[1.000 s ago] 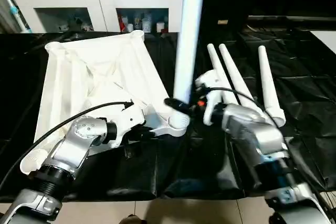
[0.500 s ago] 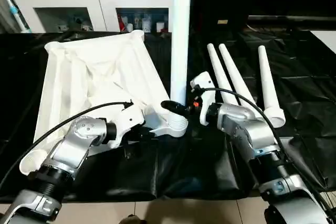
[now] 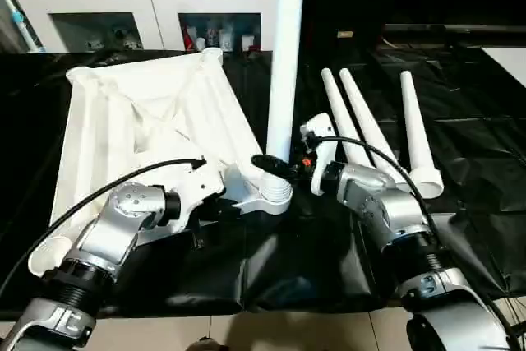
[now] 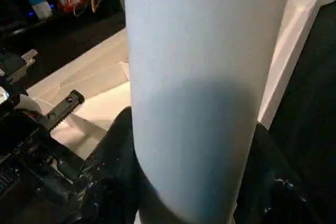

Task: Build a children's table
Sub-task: Insert table leg to table base

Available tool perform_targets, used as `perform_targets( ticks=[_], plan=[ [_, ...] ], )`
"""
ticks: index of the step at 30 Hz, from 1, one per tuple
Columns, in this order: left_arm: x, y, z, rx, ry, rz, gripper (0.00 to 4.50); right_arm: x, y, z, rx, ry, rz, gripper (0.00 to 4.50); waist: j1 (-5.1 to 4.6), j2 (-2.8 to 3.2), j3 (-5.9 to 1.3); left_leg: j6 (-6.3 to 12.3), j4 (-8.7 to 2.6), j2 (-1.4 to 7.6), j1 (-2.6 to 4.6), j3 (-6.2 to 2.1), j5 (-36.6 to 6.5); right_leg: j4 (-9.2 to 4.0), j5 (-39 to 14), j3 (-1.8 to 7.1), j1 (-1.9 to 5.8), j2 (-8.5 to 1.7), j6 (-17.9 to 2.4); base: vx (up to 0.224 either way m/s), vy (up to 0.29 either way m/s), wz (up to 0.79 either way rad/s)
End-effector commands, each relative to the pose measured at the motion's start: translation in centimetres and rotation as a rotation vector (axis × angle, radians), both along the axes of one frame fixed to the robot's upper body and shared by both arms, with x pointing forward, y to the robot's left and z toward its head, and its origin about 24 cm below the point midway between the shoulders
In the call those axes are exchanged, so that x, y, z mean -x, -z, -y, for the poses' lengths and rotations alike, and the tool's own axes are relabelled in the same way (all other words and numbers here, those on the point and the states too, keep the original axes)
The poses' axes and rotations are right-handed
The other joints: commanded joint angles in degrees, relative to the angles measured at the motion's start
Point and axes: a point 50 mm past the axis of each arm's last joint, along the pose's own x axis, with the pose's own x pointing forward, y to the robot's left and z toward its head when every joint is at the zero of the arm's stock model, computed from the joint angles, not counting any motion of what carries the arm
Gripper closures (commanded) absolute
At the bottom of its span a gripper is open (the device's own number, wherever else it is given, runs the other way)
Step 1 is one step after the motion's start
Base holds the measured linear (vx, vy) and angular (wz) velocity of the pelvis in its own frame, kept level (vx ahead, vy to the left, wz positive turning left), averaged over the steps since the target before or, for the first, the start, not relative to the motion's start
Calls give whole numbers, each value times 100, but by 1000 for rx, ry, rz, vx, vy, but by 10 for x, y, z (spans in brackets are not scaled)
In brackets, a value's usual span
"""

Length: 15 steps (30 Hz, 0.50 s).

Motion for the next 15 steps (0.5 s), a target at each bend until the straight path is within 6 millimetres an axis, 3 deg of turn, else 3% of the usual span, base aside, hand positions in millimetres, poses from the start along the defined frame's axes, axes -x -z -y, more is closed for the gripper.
perform_targets(
  ticks=[1, 3, 4, 5, 7, 12, 13, 15],
  plan=[
    [-2, -8, 8, 96, 12, 25, 450, 5, 15, 4, 1, 23, -51, 265, 7, 6, -424, 61, -439, 342, 115, -156, -1015, -482, -998, 302, 233, -548, -1222, 0, 0, 0],
    [-3, -9, 8, 95, 8, 26, 450, 6, 18, 6, -9, 38, -49, 265, 4, 9, -424, 56, -447, 344, 115, -159, -1065, -488, -1013, 297, 232, -543, -1233, 0, 0, 0],
    [-5, -9, 7, 97, 3, 29, 450, 8, 22, 7, -29, 61, -47, 265, 14, 54, -429, 45, -443, 341, 114, -167, -1068, -478, -981, 299, 233, -548, -1250, 0, 0, 0],
    [-5, -10, 7, 98, -1, 30, 450, 10, 25, 6, -40, 65, -42, 265, 11, 60, -419, 39, -450, 344, 121, -163, -1124, -499, -1016, 301, 218, -545, -1247, 0, 0, 0],
    [-6, -10, 6, 99, -6, 31, 450, 13, 27, 6, -43, 72, -32, 265, 13, 40, -425, 22, -458, 346, 121, -169, -1198, -500, -1053, 299, 233, -552, -1251, 0, 0, 0],
    [-8, -11, 3, 97, -17, 33, 450, 19, 31, 4, -59, 90, 4, 265, 20, 136, -400, -40, -486, 347, 128, -195, -1475, -514, -1168, 300, 213, -553, -1253, 0, 0, 0],
    [-8, -11, 3, 97, -17, 33, 450, 19, 31, 4, -59, 90, 4, 265, 6, 112, -398, -53, -495, 347, 136, -196, -1551, -526, -1261, 297, 217, -547, -1249, 0, 0, 0],
    [-9, -12, 0, 94, -25, 36, 450, 22, 32, 4, -43, 115, 53, 265, 12, 185, -377, -86, -500, 346, 140, -203, -1677, -551, -1402, 302, 193, -553, -1218, 0, 0, 0]
  ],
)
